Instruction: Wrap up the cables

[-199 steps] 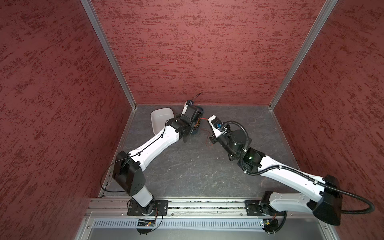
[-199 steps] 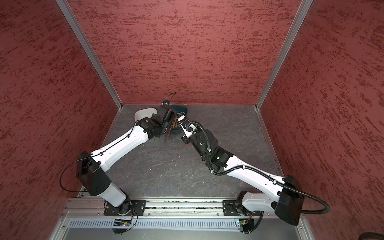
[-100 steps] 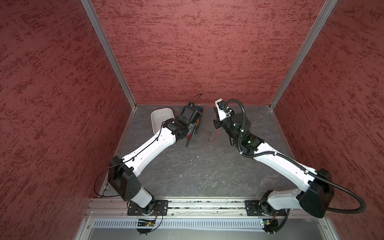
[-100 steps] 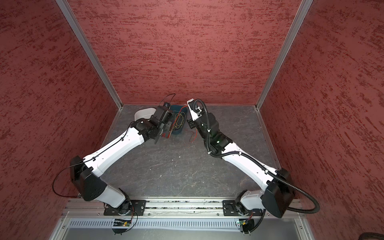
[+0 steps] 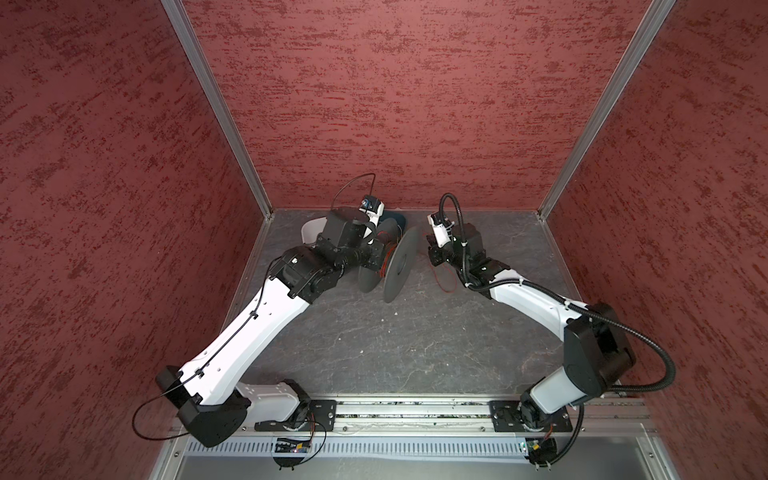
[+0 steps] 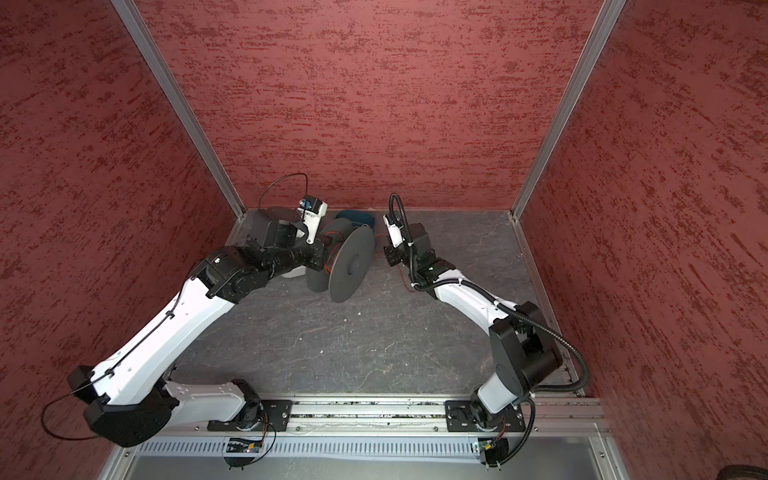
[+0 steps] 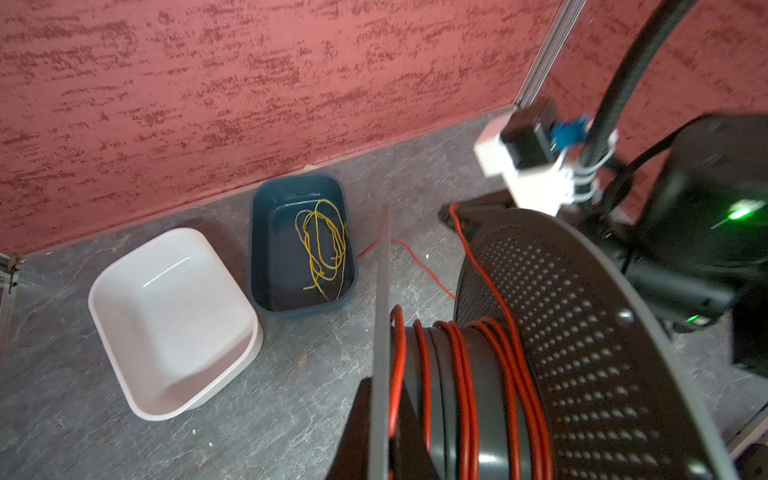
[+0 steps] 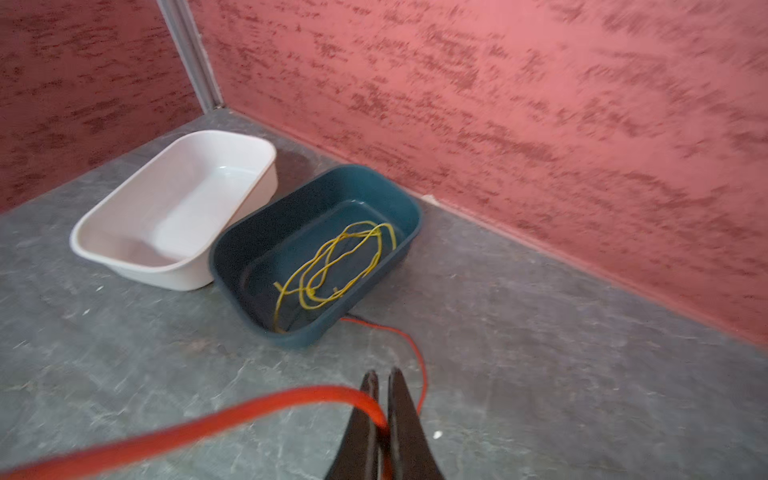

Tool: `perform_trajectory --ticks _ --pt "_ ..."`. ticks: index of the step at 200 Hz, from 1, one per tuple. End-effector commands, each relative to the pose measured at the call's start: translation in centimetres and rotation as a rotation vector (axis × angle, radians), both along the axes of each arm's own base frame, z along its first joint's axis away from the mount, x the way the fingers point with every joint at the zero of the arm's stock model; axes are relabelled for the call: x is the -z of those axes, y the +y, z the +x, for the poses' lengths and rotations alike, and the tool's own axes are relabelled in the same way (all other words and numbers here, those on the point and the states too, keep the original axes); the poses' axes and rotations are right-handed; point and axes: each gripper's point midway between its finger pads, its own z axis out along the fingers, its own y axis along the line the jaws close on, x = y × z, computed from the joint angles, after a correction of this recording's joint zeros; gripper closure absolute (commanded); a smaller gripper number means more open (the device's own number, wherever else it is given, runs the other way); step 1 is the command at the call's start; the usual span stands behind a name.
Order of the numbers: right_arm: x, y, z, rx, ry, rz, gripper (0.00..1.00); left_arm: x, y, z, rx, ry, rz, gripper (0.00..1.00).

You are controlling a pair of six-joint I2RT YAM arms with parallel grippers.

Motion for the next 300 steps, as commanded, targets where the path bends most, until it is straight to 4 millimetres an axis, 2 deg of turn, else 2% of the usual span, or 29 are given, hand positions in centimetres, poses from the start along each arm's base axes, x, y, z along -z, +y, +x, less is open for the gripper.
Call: perform_trajectory --ticks 1,38,42,52,70,96,117,132,160,195,228,262,300 --pt "-0.5 1.1 -1.7 -0.088 -0.003 0.114 0.89 -7.2 -0.6 -0.5 0.027 -0.154 -0.203 1.00" --pt "-0.2 1.0 -4.4 -0.144 -0.008 0.174 0.84 -10.9 -0.7 -1.2 0.059 -0.246 -0.304 1.00" --pt "-1.2 0.6 -4.7 -0.139 -0.031 0.186 0.83 -11.1 -0.8 -1.3 0.064 -0.254 -0.312 1.00" --pt "-1.8 -0.2 -5.1 -0.107 -0.051 0.196 0.79 -11.6 -0.7 -1.4 0.069 -0.273 -0.329 1.00" --pt "-2.3 -1.8 -5.7 -0.045 -0.083 0.210 0.76 -12.3 -0.6 -1.5 0.067 -0.301 -0.343 1.00" --pt "-3.0 -3.1 -6.8 -0.010 -0.108 0.233 0.72 -13.0 -0.1 -1.6 0.054 -0.330 -0.347 1.00" --pt "-3.4 -3.9 -7.6 0.008 -0.122 0.251 0.57 -13.6 0.2 -1.6 0.049 -0.348 -0.359 1.00" --pt "-3.7 -4.4 -8.1 0.022 -0.130 0.260 0.51 -13.9 0.2 -1.7 0.050 -0.358 -0.370 1.00" --pt "-4.1 -6.2 -8.4 0.104 -0.156 0.263 0.30 -14.8 0.1 -2.4 0.078 -0.373 -0.406 1.00" --pt "-3.8 -7.3 -8.6 0.155 -0.171 0.271 0.17 -15.7 0.4 -3.4 0.107 -0.405 -0.436 1.00" --pt "-3.4 -8.0 -8.5 0.191 -0.182 0.280 0.12 -16.8 0.3 -4.5 0.149 -0.445 -0.464 1.00" --pt "-2.5 -8.9 -8.1 0.264 -0.161 0.312 0.12 -18.0 0.1 -4.8 0.174 -0.480 -0.481 1.00" --pt "-1.3 -8.6 -8.0 0.259 -0.136 0.334 0.12 -19.9 0.5 -5.8 0.194 -0.545 -0.526 1.00"
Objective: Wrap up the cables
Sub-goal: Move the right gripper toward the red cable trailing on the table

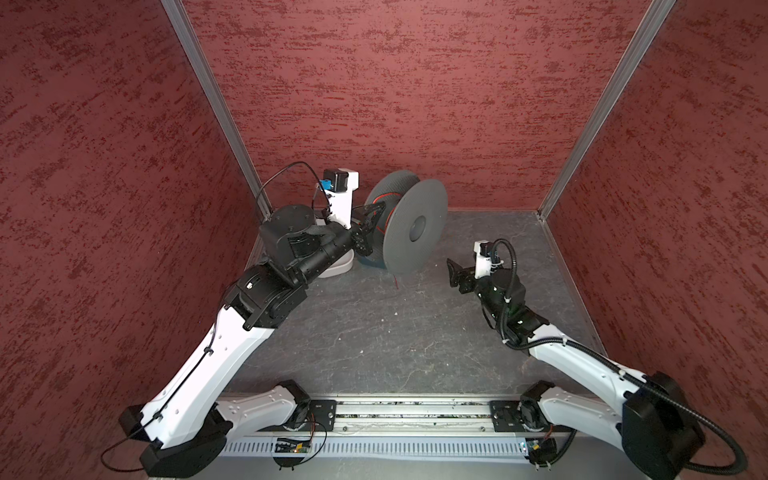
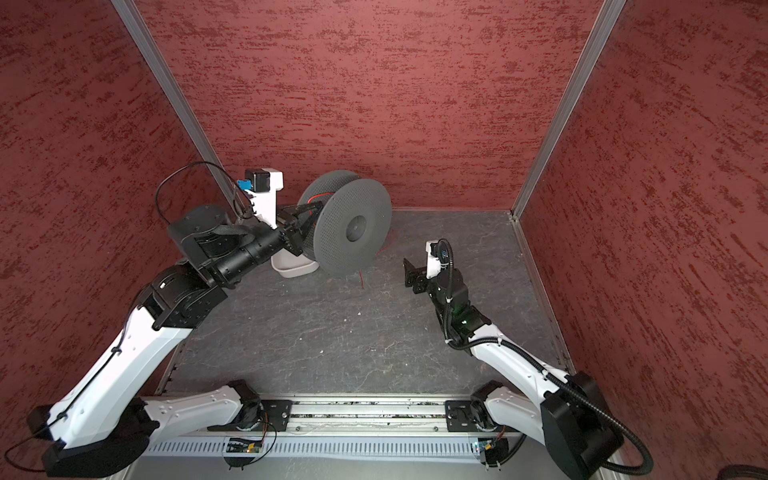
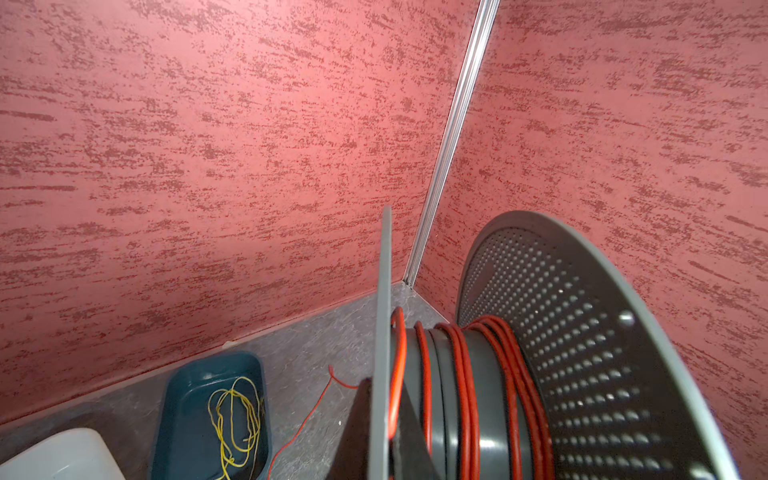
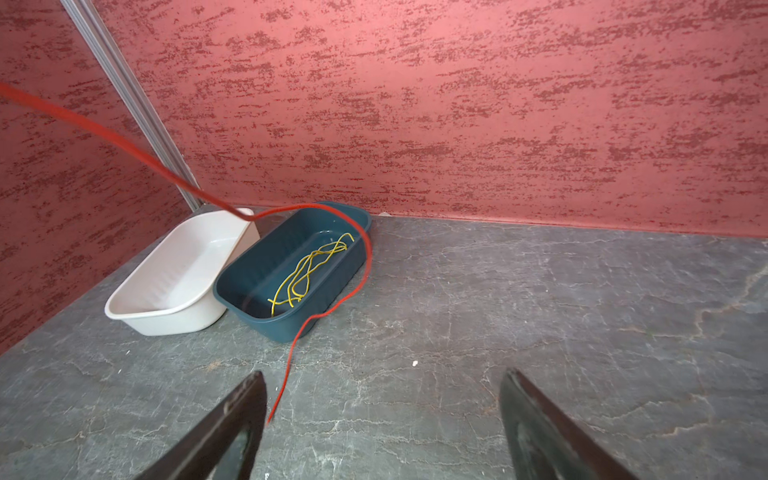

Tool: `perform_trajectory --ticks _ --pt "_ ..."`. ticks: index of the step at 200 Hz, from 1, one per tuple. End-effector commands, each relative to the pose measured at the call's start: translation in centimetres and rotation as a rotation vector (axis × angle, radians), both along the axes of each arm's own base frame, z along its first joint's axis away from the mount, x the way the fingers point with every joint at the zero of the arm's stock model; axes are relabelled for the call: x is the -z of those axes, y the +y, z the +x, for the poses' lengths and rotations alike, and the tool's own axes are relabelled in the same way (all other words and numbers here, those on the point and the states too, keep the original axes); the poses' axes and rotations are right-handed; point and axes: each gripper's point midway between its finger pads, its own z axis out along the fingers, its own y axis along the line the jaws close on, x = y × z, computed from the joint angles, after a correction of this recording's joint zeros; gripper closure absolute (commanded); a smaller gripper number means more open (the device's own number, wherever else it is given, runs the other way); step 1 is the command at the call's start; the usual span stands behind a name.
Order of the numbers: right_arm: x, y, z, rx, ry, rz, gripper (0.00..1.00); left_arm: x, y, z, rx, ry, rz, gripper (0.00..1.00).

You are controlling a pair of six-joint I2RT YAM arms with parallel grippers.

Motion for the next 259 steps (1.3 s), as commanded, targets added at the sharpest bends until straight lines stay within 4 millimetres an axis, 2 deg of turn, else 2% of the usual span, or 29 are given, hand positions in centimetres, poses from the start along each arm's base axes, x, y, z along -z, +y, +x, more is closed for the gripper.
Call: perform_trajectory --ticks 1,39,77,107,147,167,187,212,238,259 --pt "-0.1 -0.3 0.3 0.026 -0.015 0.052 0.12 -5.5 1.1 -2.0 0.024 -0.166 -0.127 1.00" --pt "1.3 0.4 0.4 0.000 0.018 0.066 0.12 -6.4 2.1 -2.8 0.004 -0.222 -0.158 1.00" --pt "1.5 1.0 0.6 -0.028 0.030 0.070 0.12 -6.0 2.8 -2.0 -0.058 -0.212 -0.139 1.00" --pt "1.8 1.3 0.5 -0.042 0.040 0.066 0.12 -5.7 2.7 -1.4 -0.077 -0.197 -0.131 1.00" --pt "2.3 1.6 0.5 -0.058 0.056 0.056 0.12 -5.9 1.9 -1.6 -0.032 -0.204 -0.138 1.00" --pt "2.7 0.4 0.8 0.014 0.066 0.035 0.12 -5.8 1.8 -1.7 -0.023 -0.207 -0.139 1.00" --pt "3.3 -2.8 1.4 0.197 0.095 0.005 0.12 -6.0 1.9 -1.9 -0.022 -0.212 -0.143 1.00" --pt "4.2 -5.7 1.9 0.354 0.150 -0.059 0.13 -6.6 2.0 -2.2 -0.016 -0.225 -0.153 1.00" --pt "5.2 -7.1 1.9 0.398 0.186 -0.039 0.13 -7.1 2.4 -2.4 -0.026 -0.240 -0.162 1.00" --pt "5.5 -6.9 1.9 0.369 0.194 -0.026 0.13 -7.0 2.8 -2.2 -0.054 -0.240 -0.163 1.00"
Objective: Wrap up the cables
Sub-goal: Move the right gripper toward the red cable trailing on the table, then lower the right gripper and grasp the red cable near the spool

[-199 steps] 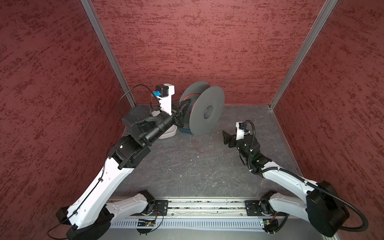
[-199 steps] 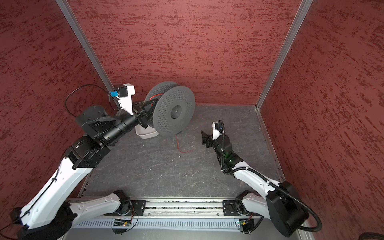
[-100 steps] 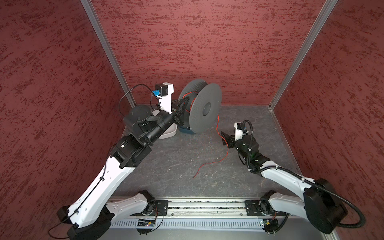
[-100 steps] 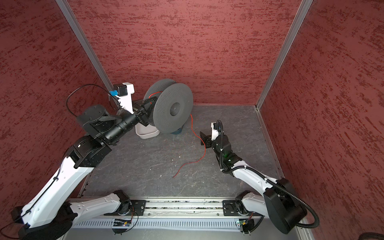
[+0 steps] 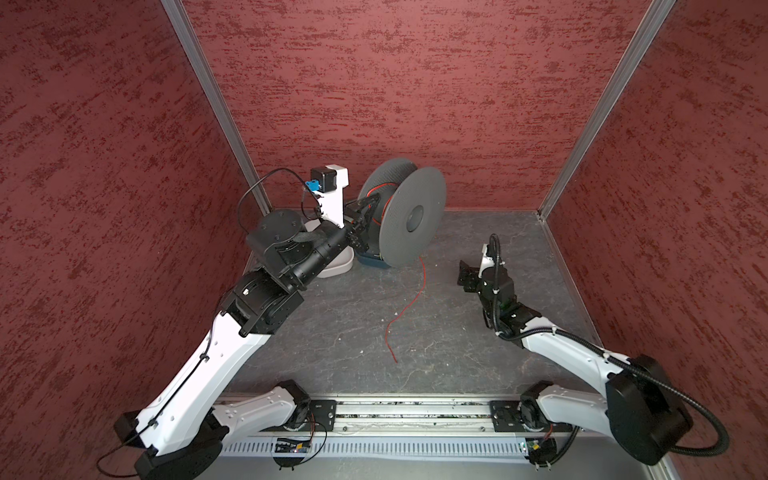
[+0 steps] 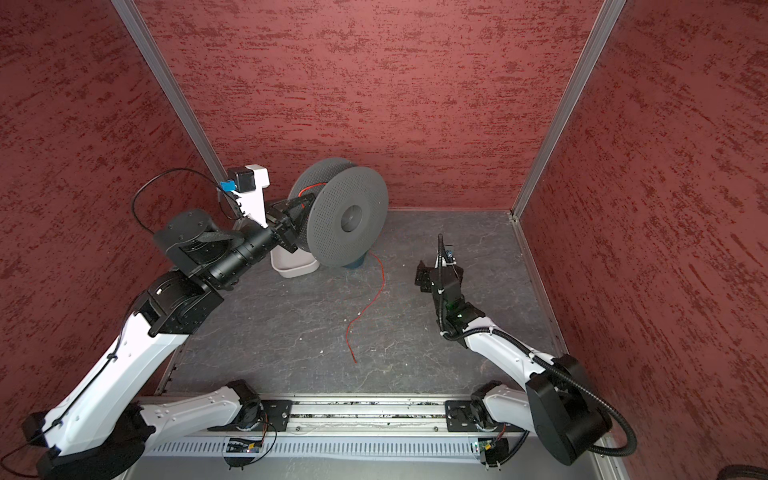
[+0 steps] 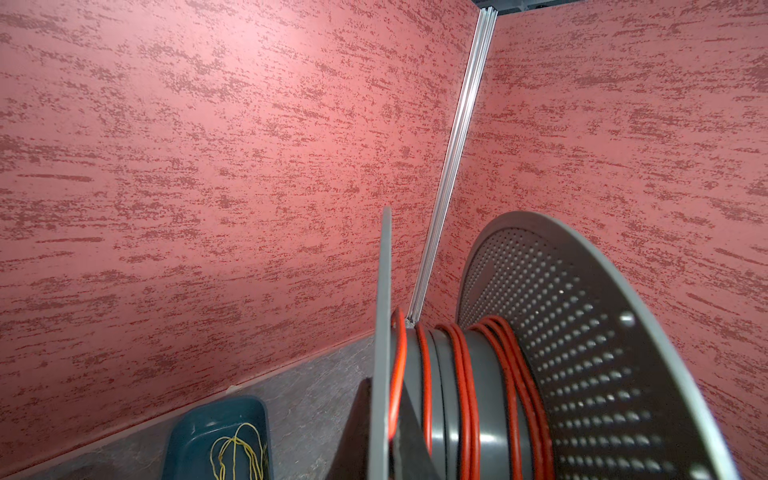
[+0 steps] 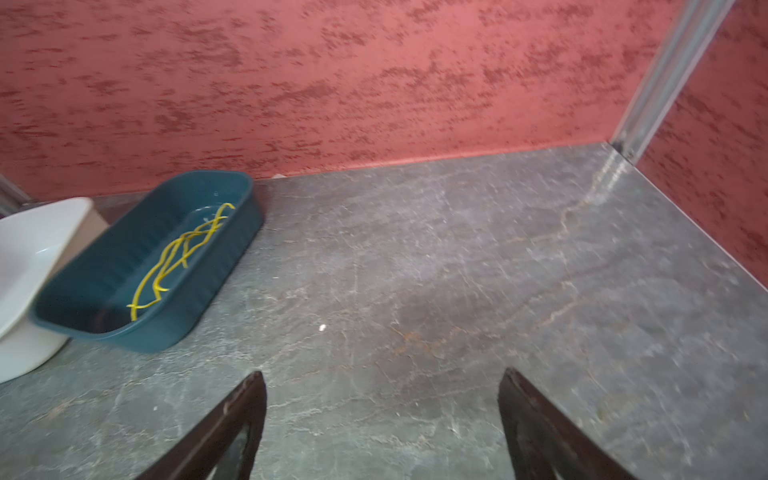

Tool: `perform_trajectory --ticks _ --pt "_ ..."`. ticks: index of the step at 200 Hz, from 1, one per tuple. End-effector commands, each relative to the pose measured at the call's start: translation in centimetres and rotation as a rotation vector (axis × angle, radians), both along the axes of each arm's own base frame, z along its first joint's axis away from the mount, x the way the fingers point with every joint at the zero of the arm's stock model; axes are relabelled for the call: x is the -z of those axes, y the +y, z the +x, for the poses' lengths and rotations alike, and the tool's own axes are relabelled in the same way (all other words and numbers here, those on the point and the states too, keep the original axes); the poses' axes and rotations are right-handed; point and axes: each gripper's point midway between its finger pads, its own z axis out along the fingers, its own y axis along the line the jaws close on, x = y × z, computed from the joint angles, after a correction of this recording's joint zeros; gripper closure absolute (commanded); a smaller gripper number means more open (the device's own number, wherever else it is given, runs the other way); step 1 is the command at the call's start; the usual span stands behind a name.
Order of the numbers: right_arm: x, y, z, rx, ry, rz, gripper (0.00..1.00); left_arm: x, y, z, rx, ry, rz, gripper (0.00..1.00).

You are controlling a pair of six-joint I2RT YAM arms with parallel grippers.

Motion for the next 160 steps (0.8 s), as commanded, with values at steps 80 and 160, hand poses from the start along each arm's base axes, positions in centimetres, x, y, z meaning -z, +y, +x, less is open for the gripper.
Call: perform_trajectory --ticks 80,160 --pt "0.8 9.6 -1.9 -0.565 0.038 0.180 0.20 -3.6 2.8 0.7 -0.165 -0.118 -0.060 1.00" --pt "3.7 14.9 -5.2 -0.740 0.098 0.342 0.20 -2.8 4.1 2.8 -0.307 -0.104 -0.031 1.00"
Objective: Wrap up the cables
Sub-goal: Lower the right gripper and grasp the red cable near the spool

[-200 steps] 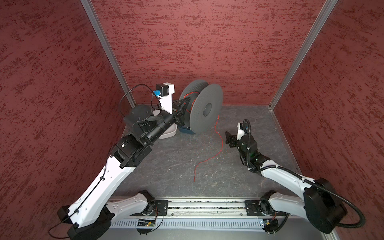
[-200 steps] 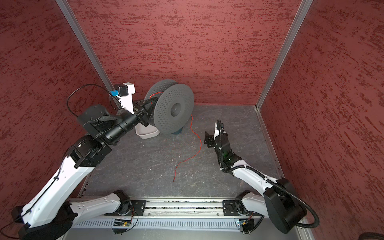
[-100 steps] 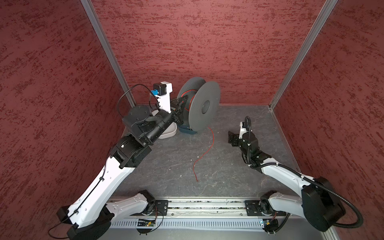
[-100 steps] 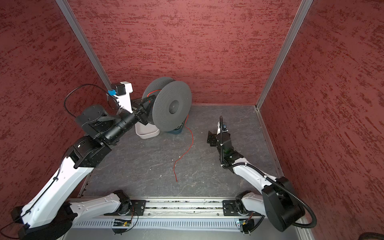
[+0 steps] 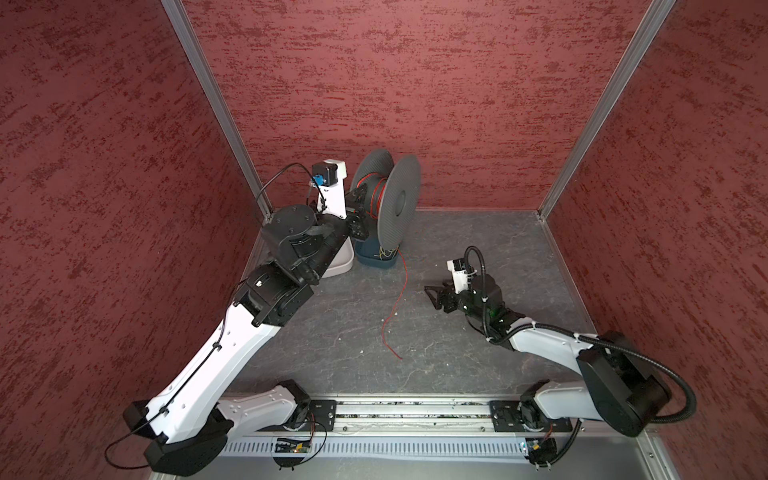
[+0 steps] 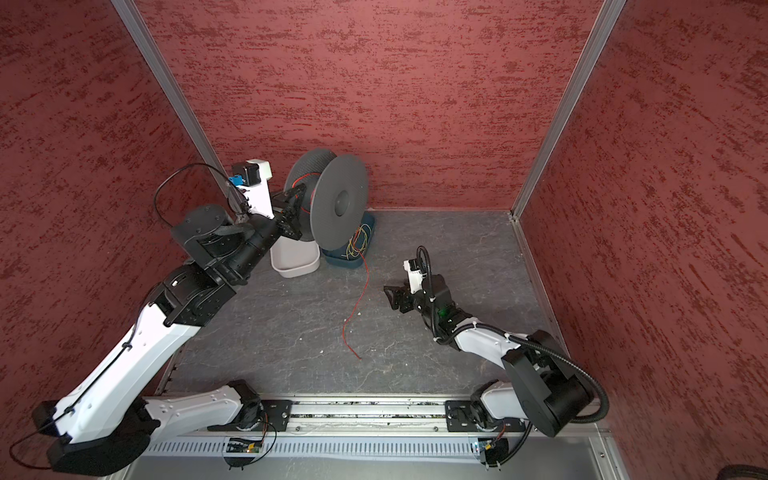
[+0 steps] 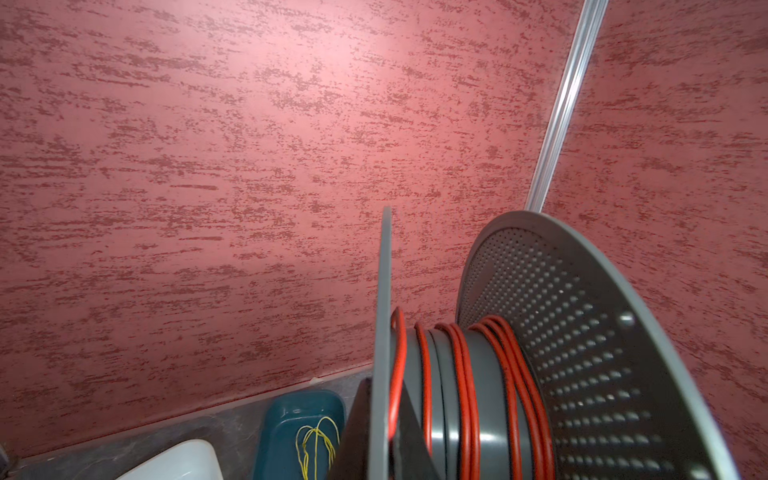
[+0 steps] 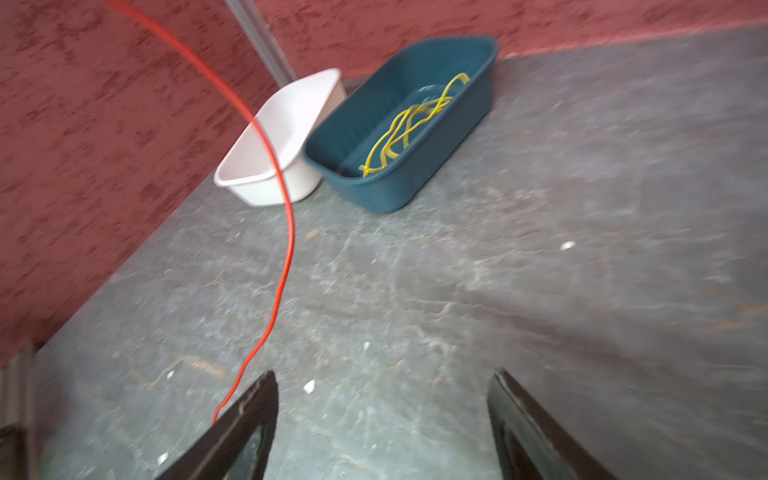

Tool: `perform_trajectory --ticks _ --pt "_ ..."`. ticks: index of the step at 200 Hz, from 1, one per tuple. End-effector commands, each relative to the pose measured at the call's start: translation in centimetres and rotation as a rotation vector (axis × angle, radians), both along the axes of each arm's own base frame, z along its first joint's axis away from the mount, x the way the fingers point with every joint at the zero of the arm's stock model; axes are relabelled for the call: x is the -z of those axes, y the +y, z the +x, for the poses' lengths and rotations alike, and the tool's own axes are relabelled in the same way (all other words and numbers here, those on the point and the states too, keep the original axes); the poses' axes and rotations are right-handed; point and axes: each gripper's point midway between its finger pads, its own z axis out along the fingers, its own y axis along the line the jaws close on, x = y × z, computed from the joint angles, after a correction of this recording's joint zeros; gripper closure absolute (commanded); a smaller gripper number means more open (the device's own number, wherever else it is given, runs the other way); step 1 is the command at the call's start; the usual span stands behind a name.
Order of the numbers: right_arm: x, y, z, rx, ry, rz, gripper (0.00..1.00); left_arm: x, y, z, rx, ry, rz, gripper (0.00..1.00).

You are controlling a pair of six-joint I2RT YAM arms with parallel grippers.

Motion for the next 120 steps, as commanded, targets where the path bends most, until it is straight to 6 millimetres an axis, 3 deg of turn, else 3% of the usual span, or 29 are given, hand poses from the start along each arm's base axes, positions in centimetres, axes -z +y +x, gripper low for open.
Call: perform_trajectory --ticks 1,12,15,43,95,120 --pt "-1.1 2.5 -0.8 -0.090 -0.012 0.115 0.20 -3.7 1.5 -0.9 -0.043 -0.106 -0.085 1.00" --pt "-1.5 3.8 -1.2 -0.137 -0.013 0.140 0.20 -3.6 1.5 -0.8 -0.044 -0.105 -0.085 1.00" --pt "-0.7 4.2 -1.3 -0.150 0.006 0.135 0.20 -3.6 1.5 -0.8 -0.046 -0.104 -0.084 1.00" --pt "-0.1 7.4 -1.9 -0.232 0.025 0.143 0.20 -3.3 1.5 -0.5 -0.056 -0.097 -0.068 1.00" --pt "0.5 11.0 -2.8 -0.302 0.075 0.193 0.22 -3.0 1.7 -0.4 -0.069 -0.095 -0.062 1.00" --pt "1.6 12.3 -2.4 -0.297 0.109 0.200 0.28 -2.7 1.5 -0.3 -0.068 -0.088 -0.062 1.00"
